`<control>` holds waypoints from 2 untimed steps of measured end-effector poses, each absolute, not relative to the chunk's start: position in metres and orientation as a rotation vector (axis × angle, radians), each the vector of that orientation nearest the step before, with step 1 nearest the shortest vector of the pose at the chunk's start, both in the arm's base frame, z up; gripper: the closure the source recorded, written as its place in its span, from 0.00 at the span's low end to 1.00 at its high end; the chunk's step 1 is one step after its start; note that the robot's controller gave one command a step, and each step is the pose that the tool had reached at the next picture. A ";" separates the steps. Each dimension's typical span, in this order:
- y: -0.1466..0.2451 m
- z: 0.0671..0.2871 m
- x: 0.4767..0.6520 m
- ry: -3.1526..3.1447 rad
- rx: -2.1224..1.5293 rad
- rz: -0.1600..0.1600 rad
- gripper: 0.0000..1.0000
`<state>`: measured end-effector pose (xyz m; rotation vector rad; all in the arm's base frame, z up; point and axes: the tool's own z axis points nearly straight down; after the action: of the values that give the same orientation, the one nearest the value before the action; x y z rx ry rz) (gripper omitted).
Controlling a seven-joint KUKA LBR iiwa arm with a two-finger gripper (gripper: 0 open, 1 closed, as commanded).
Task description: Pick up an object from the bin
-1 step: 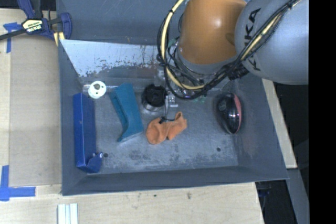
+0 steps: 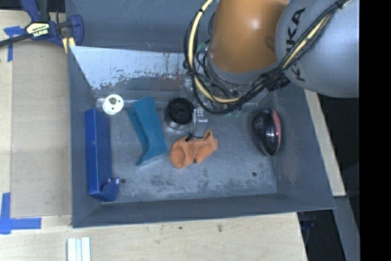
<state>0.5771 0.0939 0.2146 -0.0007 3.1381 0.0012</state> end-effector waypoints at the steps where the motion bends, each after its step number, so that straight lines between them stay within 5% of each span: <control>1: 0.076 0.165 0.559 3.130 -0.206 0.001 0.00; 2: 0.036 0.148 0.515 3.107 -0.482 -0.002 0.00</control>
Offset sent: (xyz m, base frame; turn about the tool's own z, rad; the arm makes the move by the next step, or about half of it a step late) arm -0.0612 -0.0547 -0.0657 -0.3119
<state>0.5149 0.0361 0.1484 -0.4824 3.1065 -0.0024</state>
